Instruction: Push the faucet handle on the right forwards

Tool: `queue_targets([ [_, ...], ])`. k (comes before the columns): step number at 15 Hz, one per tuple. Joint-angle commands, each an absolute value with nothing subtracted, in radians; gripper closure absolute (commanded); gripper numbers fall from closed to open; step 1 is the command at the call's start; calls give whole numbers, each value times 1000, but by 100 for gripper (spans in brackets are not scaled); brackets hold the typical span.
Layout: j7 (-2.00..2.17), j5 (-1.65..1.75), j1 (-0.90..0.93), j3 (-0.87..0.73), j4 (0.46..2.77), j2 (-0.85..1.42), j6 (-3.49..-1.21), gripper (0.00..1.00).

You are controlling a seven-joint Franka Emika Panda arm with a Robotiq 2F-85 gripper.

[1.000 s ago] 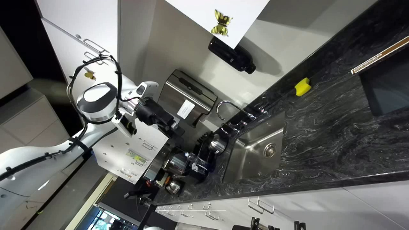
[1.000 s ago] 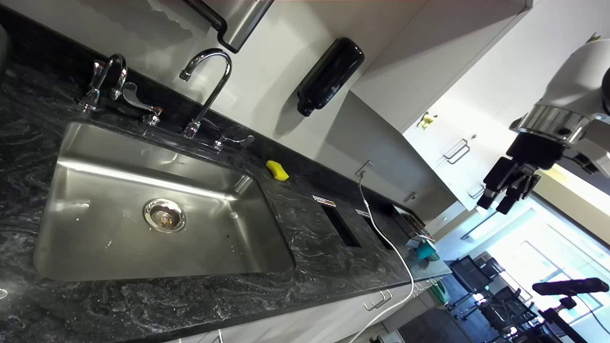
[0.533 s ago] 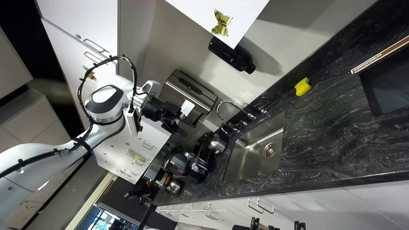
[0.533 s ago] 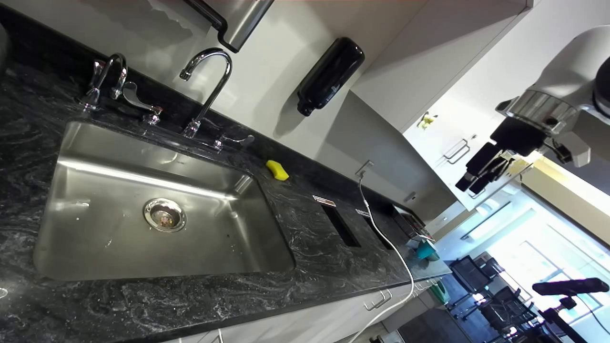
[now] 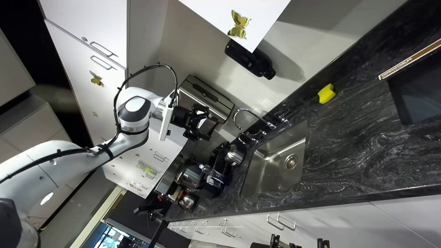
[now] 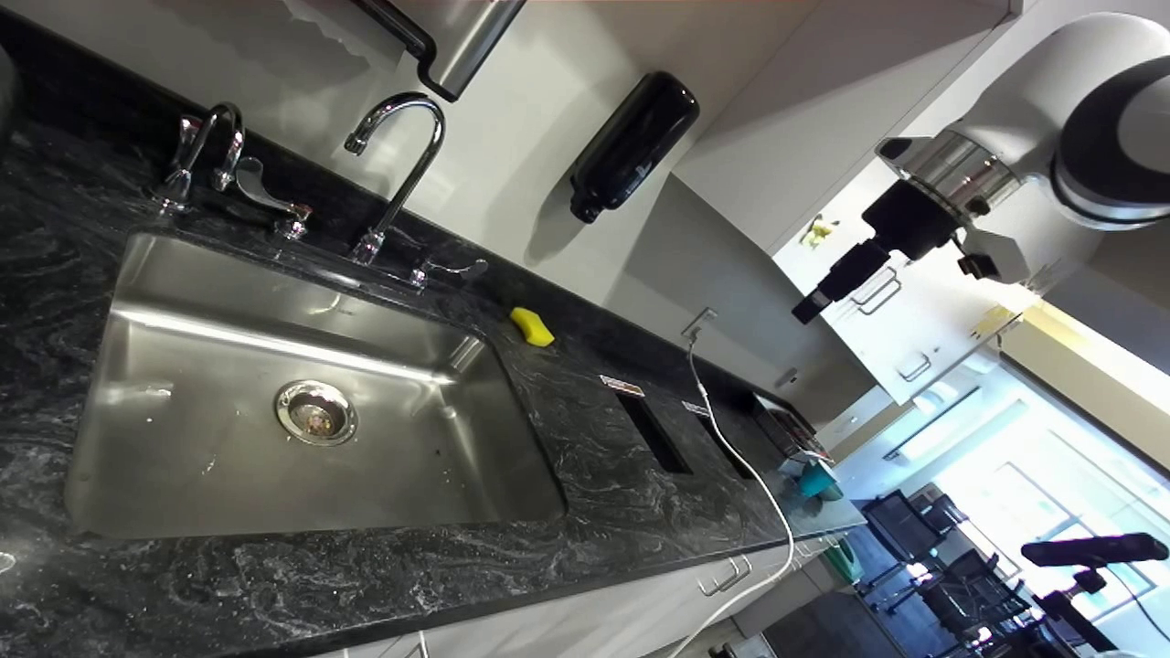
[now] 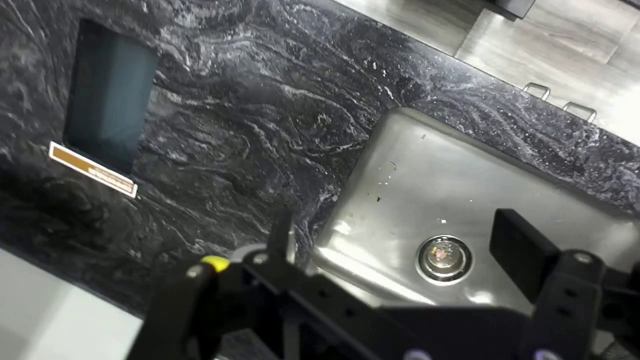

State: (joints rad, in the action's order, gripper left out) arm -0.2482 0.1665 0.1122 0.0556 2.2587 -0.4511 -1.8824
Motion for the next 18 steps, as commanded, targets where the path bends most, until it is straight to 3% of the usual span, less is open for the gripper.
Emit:
queue_targets([
  [1,-415,141,160,39,2174,-333,-1925,0],
  [9,-447,155,156,59,2175,-311,-1917,0],
  [18,-585,258,145,58,2091,-65,-2370,0],
])
